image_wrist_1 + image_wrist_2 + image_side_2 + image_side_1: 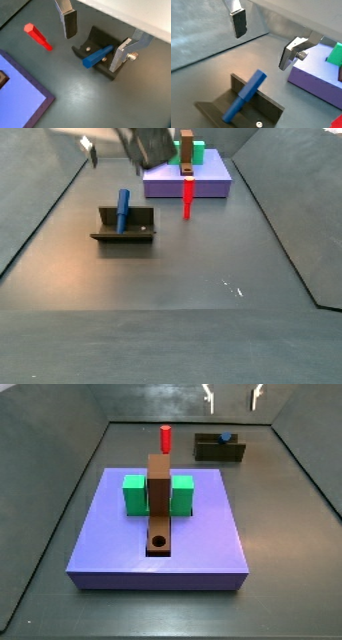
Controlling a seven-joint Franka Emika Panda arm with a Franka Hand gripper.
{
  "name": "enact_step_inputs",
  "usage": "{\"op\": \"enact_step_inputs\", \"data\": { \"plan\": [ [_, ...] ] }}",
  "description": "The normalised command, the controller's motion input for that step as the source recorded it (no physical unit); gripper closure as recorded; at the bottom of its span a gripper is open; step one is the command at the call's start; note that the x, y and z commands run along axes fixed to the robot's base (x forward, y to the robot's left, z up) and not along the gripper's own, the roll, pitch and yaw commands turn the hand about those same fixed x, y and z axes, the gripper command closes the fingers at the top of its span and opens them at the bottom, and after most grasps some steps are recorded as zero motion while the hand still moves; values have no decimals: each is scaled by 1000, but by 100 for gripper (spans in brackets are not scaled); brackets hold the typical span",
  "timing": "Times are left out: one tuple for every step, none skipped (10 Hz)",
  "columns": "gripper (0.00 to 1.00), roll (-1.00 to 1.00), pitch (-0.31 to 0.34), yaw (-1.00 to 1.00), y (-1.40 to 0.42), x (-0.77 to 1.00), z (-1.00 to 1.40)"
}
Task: Pick up the blue object. Move up. Place the blue object on the fixture. Regrasp the blue object. Move to above the board. Insert the blue object.
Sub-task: Regrasp the blue object.
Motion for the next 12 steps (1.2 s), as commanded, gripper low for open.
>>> {"op": "enact_step_inputs", "data": {
  "plan": [
    [0, 1000, -131, 154, -91, 0, 63],
    [0, 1000, -63, 237, -71, 51, 57],
    [0, 1000, 0, 271, -69, 57, 49],
    [0, 1000, 29, 269, -80, 0, 14],
    [0, 1000, 100, 280, -74, 0, 17],
    [0, 1000, 117, 291, -66, 0, 17],
    [0, 1000, 123, 306, -54, 0, 17],
    [0, 1000, 117, 311, -46, 0, 14],
    [0, 1000, 114, 317, -37, 0, 14],
    [0, 1000, 109, 317, -37, 0, 14],
    [0, 1000, 103, 317, -40, 0, 14],
    [0, 1000, 80, 314, -37, 0, 20]
  ]
}}
